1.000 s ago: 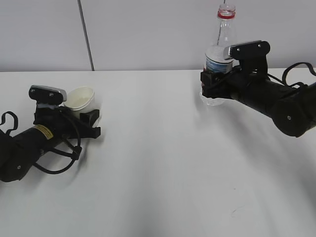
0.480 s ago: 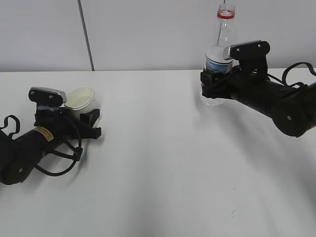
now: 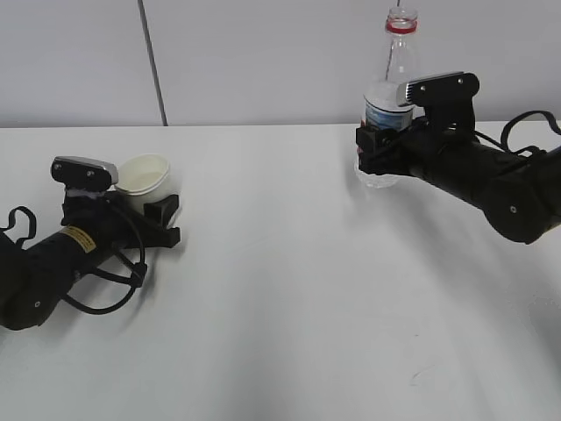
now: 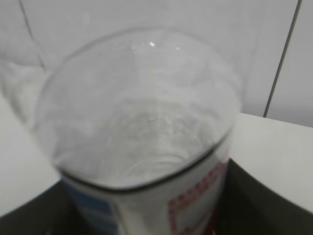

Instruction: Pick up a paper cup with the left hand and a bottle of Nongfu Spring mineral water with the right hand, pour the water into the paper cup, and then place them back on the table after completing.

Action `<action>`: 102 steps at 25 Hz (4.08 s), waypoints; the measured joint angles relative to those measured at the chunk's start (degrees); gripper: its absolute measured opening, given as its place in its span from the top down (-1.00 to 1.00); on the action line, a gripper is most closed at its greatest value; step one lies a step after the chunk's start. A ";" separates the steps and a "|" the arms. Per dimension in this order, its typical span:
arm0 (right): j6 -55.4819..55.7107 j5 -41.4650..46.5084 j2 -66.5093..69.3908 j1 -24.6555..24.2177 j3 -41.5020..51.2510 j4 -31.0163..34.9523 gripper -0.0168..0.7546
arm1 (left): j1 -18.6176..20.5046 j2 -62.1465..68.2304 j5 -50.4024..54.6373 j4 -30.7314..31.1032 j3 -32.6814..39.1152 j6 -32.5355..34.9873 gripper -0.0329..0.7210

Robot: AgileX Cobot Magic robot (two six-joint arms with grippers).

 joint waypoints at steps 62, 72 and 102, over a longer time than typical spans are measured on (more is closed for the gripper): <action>0.09 -3.16 7.63 0.00 -0.09 3.45 -0.18 | 0.00 -15.48 0.01 -1.67 17.86 -2.26 -0.64; 0.09 -4.61 8.69 0.00 -0.35 3.69 -0.18 | 0.00 -15.48 0.06 -1.48 17.94 -2.26 -0.64; 0.09 -1.36 6.37 0.00 -0.55 2.88 -0.62 | 0.00 -15.48 0.06 -1.24 17.94 -2.26 -0.64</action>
